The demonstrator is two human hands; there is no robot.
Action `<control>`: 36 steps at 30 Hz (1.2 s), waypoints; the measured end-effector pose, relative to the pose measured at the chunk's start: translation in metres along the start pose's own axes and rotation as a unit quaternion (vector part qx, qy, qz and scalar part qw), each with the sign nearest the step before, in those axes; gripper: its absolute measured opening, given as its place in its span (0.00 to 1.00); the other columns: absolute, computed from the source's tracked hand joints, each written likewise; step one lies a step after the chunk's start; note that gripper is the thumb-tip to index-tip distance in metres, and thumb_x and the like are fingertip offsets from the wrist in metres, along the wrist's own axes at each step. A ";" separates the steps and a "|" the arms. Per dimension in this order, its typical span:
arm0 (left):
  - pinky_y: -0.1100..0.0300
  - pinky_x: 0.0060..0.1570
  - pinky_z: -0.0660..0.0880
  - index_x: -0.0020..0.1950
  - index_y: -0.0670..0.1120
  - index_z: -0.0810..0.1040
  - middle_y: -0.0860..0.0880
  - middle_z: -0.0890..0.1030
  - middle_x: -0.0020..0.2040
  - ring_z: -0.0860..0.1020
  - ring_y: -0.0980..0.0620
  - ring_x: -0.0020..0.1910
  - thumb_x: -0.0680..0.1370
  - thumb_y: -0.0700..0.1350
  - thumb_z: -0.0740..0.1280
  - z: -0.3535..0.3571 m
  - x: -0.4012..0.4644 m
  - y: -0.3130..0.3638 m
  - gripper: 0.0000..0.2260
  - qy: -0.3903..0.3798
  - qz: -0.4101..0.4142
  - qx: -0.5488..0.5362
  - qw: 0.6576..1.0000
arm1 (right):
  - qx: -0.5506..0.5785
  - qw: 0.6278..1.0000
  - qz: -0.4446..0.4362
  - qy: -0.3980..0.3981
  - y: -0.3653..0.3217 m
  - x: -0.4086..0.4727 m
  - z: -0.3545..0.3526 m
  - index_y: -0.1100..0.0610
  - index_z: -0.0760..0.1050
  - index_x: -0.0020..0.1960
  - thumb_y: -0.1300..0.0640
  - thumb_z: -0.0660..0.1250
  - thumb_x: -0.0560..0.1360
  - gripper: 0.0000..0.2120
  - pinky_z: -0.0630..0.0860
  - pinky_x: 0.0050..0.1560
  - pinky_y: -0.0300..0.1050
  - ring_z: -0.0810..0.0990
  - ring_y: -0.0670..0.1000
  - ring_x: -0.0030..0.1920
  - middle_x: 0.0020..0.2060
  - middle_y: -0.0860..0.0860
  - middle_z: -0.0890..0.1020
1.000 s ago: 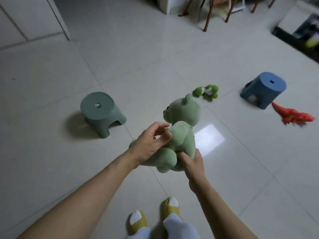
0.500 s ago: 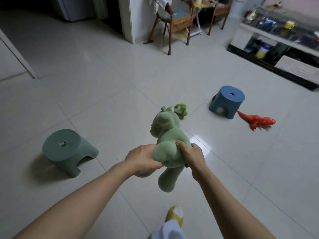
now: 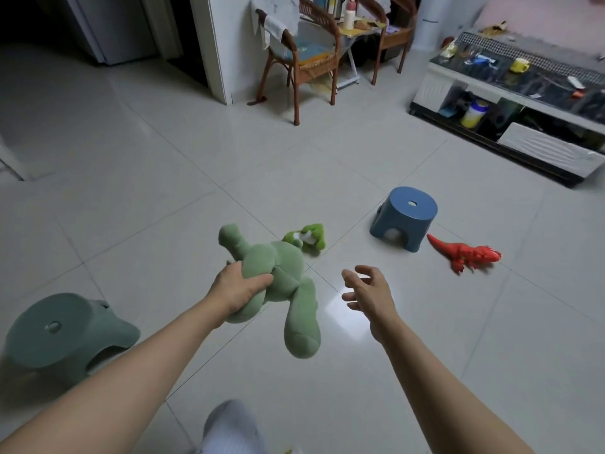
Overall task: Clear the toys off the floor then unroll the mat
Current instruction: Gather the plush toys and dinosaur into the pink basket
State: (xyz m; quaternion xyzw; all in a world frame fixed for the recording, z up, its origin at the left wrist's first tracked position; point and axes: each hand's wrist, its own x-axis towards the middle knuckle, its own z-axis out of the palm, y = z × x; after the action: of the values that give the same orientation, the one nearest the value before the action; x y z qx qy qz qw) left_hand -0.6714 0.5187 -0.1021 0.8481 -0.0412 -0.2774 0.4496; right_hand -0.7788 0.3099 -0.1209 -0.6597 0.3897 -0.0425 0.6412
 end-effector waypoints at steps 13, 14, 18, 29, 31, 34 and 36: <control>0.50 0.57 0.75 0.53 0.47 0.77 0.45 0.81 0.52 0.78 0.45 0.52 0.63 0.56 0.69 0.021 0.222 0.061 0.22 -0.007 -0.042 -0.070 0.997 | -0.014 0.998 0.038 0.042 -0.045 0.207 -0.008 0.54 0.67 0.62 0.51 0.66 0.74 0.19 0.75 0.40 0.44 0.80 0.52 0.41 0.51 0.54 0.78; 0.51 0.56 0.75 0.52 0.48 0.76 0.45 0.81 0.52 0.78 0.45 0.52 0.65 0.55 0.70 0.023 0.236 0.062 0.20 -0.005 -0.047 -0.075 0.996 | -0.016 0.998 0.044 0.044 -0.050 0.218 -0.007 0.54 0.67 0.62 0.51 0.66 0.74 0.19 0.75 0.40 0.44 0.80 0.52 0.41 0.52 0.54 0.78; 0.53 0.53 0.74 0.57 0.47 0.76 0.46 0.81 0.52 0.78 0.45 0.51 0.72 0.50 0.70 0.026 0.324 0.068 0.16 -0.004 -0.087 -0.085 0.992 | -0.027 0.996 0.078 0.045 -0.072 0.296 0.010 0.55 0.67 0.62 0.52 0.65 0.74 0.18 0.76 0.42 0.44 0.79 0.51 0.39 0.52 0.55 0.77; 0.52 0.52 0.75 0.56 0.45 0.77 0.44 0.80 0.51 0.78 0.44 0.51 0.70 0.50 0.71 0.025 0.495 0.076 0.17 0.054 -0.176 -0.109 0.977 | -0.036 0.989 0.139 0.046 -0.089 0.452 0.046 0.55 0.67 0.62 0.54 0.65 0.75 0.17 0.76 0.39 0.43 0.79 0.52 0.38 0.47 0.53 0.77; 0.53 0.51 0.76 0.55 0.45 0.77 0.45 0.81 0.51 0.79 0.44 0.50 0.70 0.50 0.72 0.033 0.520 0.065 0.16 0.064 -0.195 -0.107 0.973 | -0.043 0.986 0.155 0.037 -0.075 0.482 0.055 0.56 0.67 0.62 0.54 0.65 0.75 0.17 0.75 0.39 0.43 0.79 0.52 0.38 0.46 0.52 0.77; 0.56 0.47 0.74 0.52 0.48 0.77 0.46 0.81 0.49 0.79 0.45 0.48 0.70 0.50 0.72 0.047 0.548 0.047 0.13 0.078 -0.213 -0.114 0.967 | -0.044 0.983 0.179 0.017 -0.049 0.518 0.069 0.57 0.67 0.63 0.54 0.65 0.75 0.18 0.75 0.38 0.43 0.79 0.53 0.39 0.46 0.52 0.77; 0.57 0.47 0.73 0.51 0.49 0.76 0.46 0.81 0.49 0.79 0.45 0.48 0.71 0.50 0.71 0.059 0.568 0.031 0.12 0.082 -0.227 -0.113 0.964 | -0.046 0.979 0.197 0.005 -0.025 0.544 0.078 0.57 0.66 0.63 0.54 0.65 0.75 0.18 0.76 0.39 0.43 0.79 0.53 0.39 0.46 0.52 0.77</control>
State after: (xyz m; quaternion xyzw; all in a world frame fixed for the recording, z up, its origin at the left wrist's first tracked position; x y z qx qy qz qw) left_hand -0.2170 0.2749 -0.3499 0.7985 0.2210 -0.3044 0.4699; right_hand -0.3471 0.0610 -0.3542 -0.5986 0.5164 0.0989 0.6044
